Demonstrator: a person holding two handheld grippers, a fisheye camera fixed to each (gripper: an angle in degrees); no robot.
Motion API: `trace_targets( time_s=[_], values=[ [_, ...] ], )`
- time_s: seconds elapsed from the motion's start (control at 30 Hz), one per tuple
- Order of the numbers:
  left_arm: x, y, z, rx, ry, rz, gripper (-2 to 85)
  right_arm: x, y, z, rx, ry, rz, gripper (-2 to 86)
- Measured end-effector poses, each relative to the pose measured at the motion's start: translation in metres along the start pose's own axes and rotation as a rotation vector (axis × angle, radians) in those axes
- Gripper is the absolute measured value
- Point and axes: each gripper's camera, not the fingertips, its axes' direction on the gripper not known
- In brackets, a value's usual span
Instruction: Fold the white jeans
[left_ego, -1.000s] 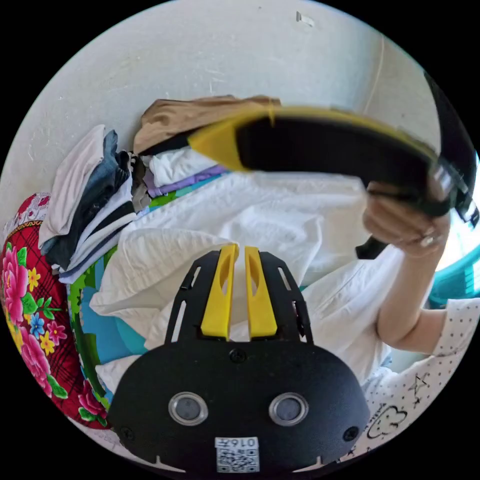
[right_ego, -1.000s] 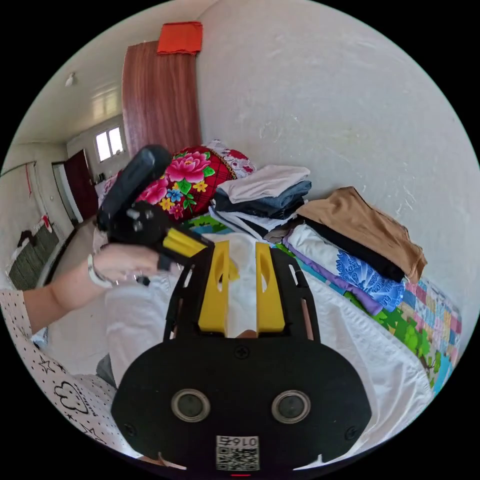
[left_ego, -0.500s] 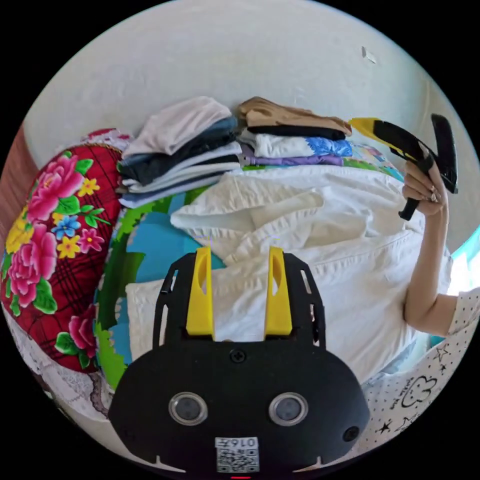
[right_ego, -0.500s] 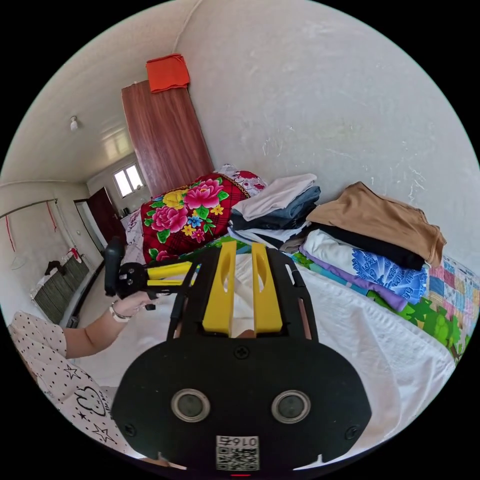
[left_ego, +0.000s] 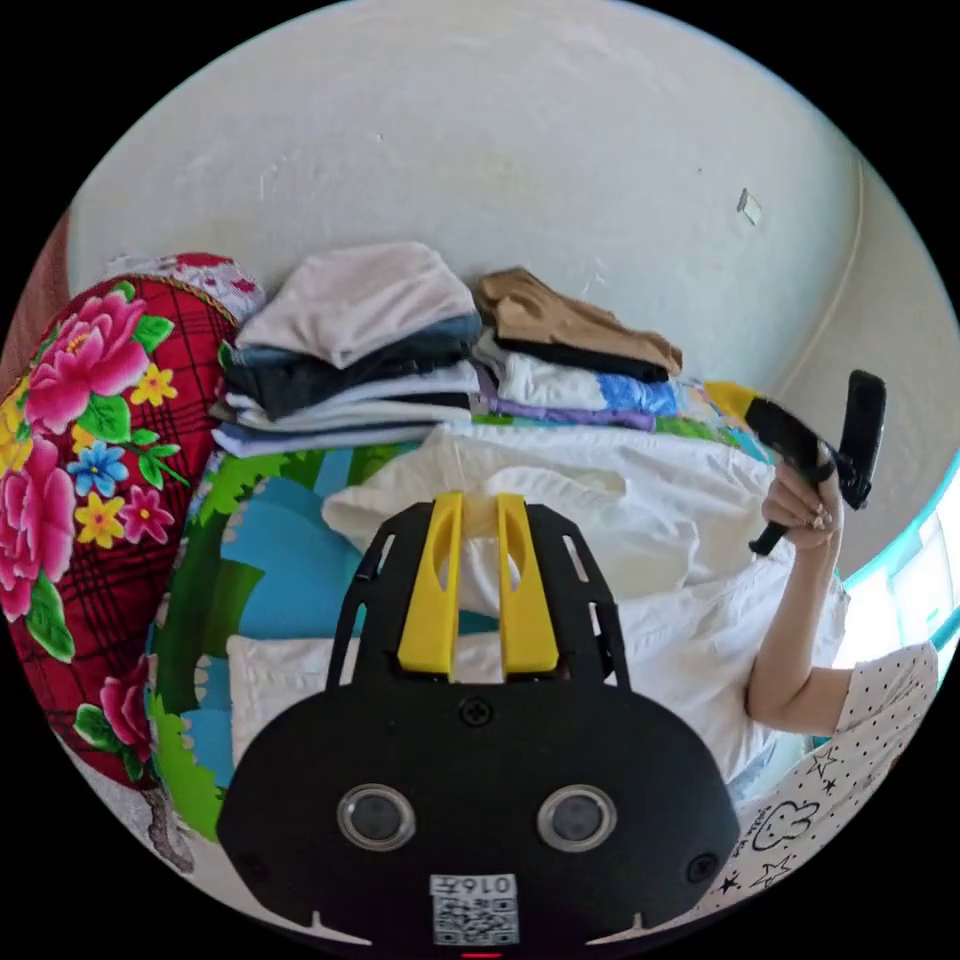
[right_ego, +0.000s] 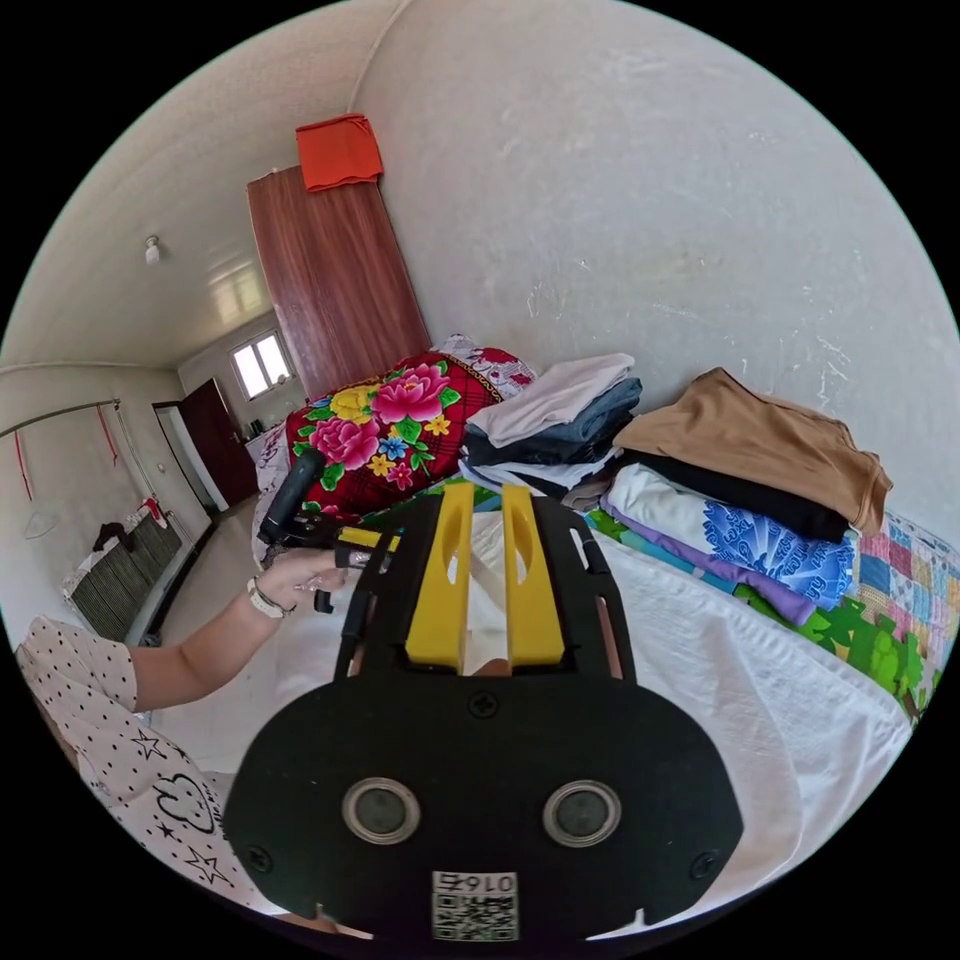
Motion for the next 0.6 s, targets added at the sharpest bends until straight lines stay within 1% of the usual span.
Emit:
trace_targets(
  time_s=[0.03, 0.1, 0.13, 0.2, 0.3, 0.33, 0.43, 0.5, 0.53, 0.6],
  values=[
    [0.000, -0.001, -0.008, 0.041, -0.017, -0.006, 5.7, -0.001, -0.001, 0.000, 0.001, 0.008, -0.001, 1.2],
    [-0.001, -0.006, -0.047, 0.225, -0.080, -0.015, 5.5, -0.003, -0.002, -0.001, 0.003, 0.015, 0.001, 1.0],
    [-0.002, -0.007, -0.059, 0.276, -0.098, -0.020, 5.5, -0.003, -0.003, 0.000, 0.004, 0.015, 0.002, 0.8],
    [-0.011, -0.003, -0.107, 0.444, -0.146, -0.050, 5.5, -0.005, -0.005, 0.002, 0.001, 0.013, -0.001, 0.6],
    [-0.034, 0.022, -0.144, 0.540, -0.183, -0.127, 5.5, -0.009, -0.009, 0.006, -0.011, 0.023, -0.008, 0.5],
    [-0.040, 0.029, -0.145, 0.531, -0.178, -0.143, 5.6, -0.011, -0.012, 0.009, -0.017, 0.030, -0.010, 0.5],
    [-0.074, 0.082, -0.124, 0.409, -0.137, -0.226, 5.9, -0.017, -0.018, 0.014, -0.038, 0.052, -0.026, 0.5],
    [-0.109, 0.147, -0.080, 0.240, -0.086, -0.347, 5.8, -0.020, -0.022, 0.015, -0.045, 0.068, -0.033, 0.4],
    [-0.118, 0.165, -0.066, 0.199, -0.073, -0.381, 5.7, -0.022, -0.024, 0.016, -0.048, 0.079, -0.036, 0.4],
    [-0.151, 0.235, -0.008, -0.003, -0.021, -0.516, 5.0, -0.023, -0.028, 0.017, -0.049, 0.090, -0.035, 0.4]
  ],
)
